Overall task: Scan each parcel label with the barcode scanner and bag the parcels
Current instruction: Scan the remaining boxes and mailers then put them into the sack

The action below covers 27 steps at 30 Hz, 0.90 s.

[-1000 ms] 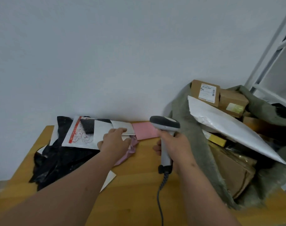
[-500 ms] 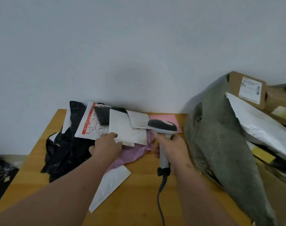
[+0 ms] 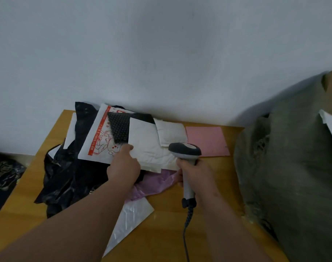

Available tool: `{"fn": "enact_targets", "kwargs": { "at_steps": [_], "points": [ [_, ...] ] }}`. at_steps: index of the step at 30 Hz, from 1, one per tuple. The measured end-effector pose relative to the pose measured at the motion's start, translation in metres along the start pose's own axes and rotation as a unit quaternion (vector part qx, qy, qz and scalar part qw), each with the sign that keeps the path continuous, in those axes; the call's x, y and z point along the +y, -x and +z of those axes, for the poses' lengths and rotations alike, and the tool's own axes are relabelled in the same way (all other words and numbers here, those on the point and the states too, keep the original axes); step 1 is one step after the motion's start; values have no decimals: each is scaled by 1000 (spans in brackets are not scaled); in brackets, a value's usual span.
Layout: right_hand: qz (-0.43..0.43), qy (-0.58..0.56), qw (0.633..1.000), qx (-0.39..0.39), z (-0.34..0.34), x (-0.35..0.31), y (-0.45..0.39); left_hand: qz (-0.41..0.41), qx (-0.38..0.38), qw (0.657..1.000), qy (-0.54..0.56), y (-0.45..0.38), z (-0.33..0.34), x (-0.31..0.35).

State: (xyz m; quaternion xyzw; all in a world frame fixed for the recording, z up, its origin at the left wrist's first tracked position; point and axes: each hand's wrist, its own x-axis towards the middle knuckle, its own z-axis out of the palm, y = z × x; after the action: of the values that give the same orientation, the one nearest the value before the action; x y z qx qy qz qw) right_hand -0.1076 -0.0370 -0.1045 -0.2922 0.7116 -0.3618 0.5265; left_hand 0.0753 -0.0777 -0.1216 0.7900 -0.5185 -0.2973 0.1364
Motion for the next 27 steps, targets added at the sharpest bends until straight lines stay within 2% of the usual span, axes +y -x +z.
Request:
{"fn": "enact_targets", "kwargs": {
  "at_steps": [3,8,14,17,22,27],
  "points": [
    [-2,6,1000,11,6,0,0,48,6,999,4,-2,-4,2],
    [-5,-17,999,30,14,-6,17,126,30,989,-78,9,-22,13],
    [-47,-42,995,72,21,-17,52,239,111,962,-65,22,-52,10],
    [-62,-51,993,91,21,-18,71,268,122,955,-35,33,-66,10],
    [-88,-59,988,115,20,-14,104,236,82,967,44,60,-85,7],
    [-103,-82,985,111,18,-4,135,206,96,963,148,82,-99,-4]
  ]
}}
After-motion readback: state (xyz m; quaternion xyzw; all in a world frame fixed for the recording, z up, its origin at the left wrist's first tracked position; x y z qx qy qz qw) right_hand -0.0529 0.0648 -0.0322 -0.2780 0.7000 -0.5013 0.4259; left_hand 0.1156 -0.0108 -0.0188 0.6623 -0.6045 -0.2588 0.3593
